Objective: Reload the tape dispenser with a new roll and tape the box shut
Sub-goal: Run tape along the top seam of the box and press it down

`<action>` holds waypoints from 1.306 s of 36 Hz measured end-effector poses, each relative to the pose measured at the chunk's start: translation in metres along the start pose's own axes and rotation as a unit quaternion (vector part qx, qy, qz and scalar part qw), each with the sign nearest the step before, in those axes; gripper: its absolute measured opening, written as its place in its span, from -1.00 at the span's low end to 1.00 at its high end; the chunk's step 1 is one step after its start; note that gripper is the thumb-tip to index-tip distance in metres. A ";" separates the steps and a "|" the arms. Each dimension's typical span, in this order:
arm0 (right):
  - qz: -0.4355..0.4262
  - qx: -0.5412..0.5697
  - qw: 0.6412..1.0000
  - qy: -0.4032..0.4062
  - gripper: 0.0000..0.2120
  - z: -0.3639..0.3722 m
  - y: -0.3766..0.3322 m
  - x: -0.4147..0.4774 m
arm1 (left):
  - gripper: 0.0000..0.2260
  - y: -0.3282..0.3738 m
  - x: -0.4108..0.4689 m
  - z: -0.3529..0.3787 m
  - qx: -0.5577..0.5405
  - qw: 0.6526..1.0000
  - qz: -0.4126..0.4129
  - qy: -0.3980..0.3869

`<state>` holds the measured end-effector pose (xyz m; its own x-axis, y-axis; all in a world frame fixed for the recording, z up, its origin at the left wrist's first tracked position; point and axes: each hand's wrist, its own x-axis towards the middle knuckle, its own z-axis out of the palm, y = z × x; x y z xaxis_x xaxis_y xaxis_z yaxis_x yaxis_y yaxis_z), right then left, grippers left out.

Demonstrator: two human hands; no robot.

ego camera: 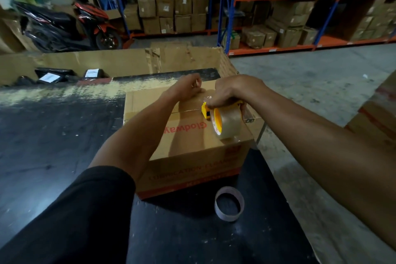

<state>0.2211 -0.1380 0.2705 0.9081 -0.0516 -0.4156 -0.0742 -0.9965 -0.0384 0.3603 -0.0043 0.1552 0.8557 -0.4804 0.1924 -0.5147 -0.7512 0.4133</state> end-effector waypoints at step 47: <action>0.004 -0.013 1.000 0.004 -0.37 0.013 0.002 -0.089 | -0.41 0.053 -0.077 0.029 0.190 0.957 -0.047 -0.214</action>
<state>0.1348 -0.1343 0.2953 0.9106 -0.0604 -0.4088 -0.0708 -0.9974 -0.0105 0.2654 -0.0203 0.1370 0.8406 -0.4830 -0.2450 -0.4885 -0.8716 0.0421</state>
